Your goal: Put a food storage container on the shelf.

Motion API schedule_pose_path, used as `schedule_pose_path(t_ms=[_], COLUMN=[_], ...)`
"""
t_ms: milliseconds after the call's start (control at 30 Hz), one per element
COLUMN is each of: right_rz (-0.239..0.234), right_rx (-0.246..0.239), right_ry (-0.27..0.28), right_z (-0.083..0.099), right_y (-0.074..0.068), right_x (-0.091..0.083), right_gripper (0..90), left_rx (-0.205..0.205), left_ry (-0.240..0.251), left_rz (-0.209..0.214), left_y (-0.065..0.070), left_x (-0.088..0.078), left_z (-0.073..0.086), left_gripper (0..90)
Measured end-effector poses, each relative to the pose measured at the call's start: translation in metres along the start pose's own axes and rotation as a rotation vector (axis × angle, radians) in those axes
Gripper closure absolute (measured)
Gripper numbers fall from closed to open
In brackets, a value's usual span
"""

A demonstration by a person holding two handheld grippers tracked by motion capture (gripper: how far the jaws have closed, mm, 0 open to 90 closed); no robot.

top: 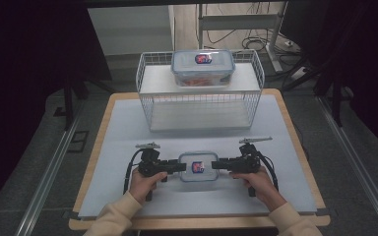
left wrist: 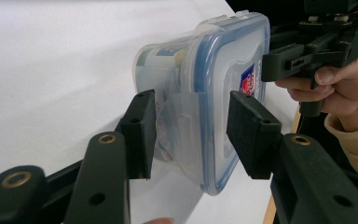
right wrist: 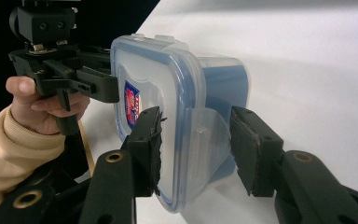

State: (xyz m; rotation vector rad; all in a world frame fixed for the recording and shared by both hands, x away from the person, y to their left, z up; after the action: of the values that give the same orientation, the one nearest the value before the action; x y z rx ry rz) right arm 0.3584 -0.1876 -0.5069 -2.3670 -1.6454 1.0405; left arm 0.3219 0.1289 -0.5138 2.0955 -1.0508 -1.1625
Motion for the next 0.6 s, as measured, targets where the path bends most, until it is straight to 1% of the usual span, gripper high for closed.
schedule_pose_path(t_ms=[100,233,400,600], right_rz=[0.003,0.017,0.026,0.031], right_rx=[-0.017,-0.050,-0.064,-0.080], right_ry=[0.013,0.018,0.022,0.034], right_z=[-0.004,-0.009,-0.013,-0.019], right_y=[-0.002,-0.006,-0.008,-0.010], right_x=[-0.003,-0.007,-0.010,-0.014], right_gripper=[54.7,54.7,54.7,54.7], left_rx=[0.018,0.027,0.034,0.058], left_ry=[0.013,0.018,0.022,0.031], left_rz=[0.002,0.005,0.004,0.005], left_y=[0.004,0.008,0.011,0.018], left_x=[-0.002,-0.004,-0.005,-0.007], left_z=[-0.003,-0.005,-0.007,-0.014], left_gripper=[53.5,53.5,53.5,53.5])
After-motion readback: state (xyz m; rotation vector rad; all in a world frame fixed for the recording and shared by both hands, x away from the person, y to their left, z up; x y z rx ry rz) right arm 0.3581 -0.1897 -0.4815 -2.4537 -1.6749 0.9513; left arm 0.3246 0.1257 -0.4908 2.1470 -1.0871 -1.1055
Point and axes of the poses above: each handheld gripper's, and its own axes: x roughly forward along the jaws, z roughly out of its underside, y roughly to its right, the point moved 1 cm from there along x, roughly forward along the jaws, and after that the axes turned 15 degrees about -x, right-handed, at the moved point
